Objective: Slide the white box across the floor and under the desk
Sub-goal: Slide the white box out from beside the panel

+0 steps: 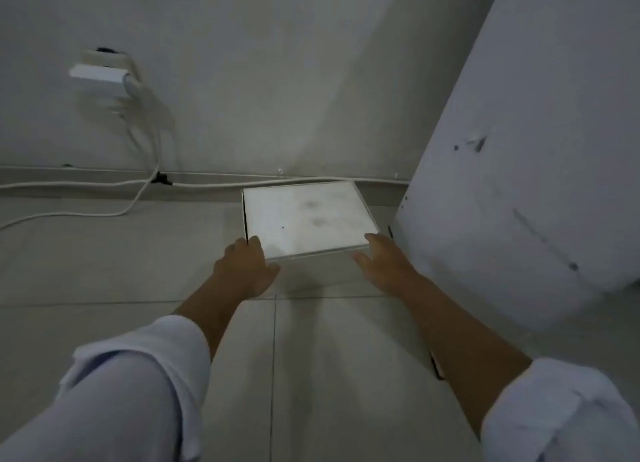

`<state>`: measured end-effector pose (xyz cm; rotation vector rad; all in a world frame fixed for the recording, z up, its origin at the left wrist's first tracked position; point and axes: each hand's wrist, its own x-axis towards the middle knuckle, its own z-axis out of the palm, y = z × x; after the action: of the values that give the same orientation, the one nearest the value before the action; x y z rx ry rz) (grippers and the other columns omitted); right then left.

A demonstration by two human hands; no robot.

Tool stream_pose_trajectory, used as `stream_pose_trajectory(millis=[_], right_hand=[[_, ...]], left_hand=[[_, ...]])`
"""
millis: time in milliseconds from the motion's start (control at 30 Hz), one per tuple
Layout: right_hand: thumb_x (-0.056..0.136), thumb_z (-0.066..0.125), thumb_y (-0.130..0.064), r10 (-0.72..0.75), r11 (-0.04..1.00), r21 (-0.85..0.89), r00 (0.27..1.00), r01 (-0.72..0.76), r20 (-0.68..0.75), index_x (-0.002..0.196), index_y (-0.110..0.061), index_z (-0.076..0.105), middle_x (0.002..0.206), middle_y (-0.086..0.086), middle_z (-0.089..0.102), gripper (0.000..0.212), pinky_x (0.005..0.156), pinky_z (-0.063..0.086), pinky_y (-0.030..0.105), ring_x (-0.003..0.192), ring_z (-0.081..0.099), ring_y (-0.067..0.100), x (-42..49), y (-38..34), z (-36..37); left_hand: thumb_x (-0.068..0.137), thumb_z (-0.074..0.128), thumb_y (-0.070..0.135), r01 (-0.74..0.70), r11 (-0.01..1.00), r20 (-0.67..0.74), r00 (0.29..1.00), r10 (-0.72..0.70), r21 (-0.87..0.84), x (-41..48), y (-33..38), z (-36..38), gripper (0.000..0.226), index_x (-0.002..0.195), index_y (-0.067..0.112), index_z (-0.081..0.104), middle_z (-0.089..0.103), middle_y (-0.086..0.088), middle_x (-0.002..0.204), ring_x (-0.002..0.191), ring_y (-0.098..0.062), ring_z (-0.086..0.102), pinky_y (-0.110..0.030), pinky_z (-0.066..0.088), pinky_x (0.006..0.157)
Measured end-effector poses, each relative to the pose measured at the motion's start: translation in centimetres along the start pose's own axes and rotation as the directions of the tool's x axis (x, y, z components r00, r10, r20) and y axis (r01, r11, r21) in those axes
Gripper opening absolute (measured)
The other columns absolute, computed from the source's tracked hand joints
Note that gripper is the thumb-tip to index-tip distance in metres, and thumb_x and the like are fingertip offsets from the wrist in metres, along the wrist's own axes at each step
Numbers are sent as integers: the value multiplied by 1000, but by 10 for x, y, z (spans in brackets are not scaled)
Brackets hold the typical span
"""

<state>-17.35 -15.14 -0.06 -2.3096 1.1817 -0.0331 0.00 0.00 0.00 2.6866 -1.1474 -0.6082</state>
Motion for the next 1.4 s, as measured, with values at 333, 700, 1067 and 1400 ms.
stream_pose_trajectory(millis=[333,700,1067,1400], right_hand=[[91,51,-38,156,959,247,986,-139,-52,145,-3,26,150,18,34,68,109,35,39,135,39,32,102,36,26],[90,50,-46,295,880,417,949,-226,-108,135,-5,45,137,17,52,61,96,41,35,122,51,34,143,57,42],[82,64,-45,248,838,510,968,-194,-39,125,-11,54,114,5,60,56,80,44,29,95,56,21,95,48,43],[75,73,-46,227,823,545,972,-160,-57,121,-10,60,115,3,65,60,87,48,30,101,61,22,-15,20,22]], left_hand=[[92,48,47,203,885,-48,968,-245,-418,81,-20,42,75,142,-6,32,41,-26,145,130,-40,45,-46,40,107],[92,55,34,145,719,-158,928,-338,-680,106,-11,60,59,133,-7,41,52,-25,135,120,-40,52,-41,44,96],[90,60,27,99,674,-179,927,-330,-732,63,-27,59,52,130,-5,48,57,-22,130,116,-38,56,-39,45,91],[91,59,26,45,691,-199,942,-269,-722,-34,-40,29,51,130,-4,46,55,-22,132,118,-37,54,-34,43,89]])
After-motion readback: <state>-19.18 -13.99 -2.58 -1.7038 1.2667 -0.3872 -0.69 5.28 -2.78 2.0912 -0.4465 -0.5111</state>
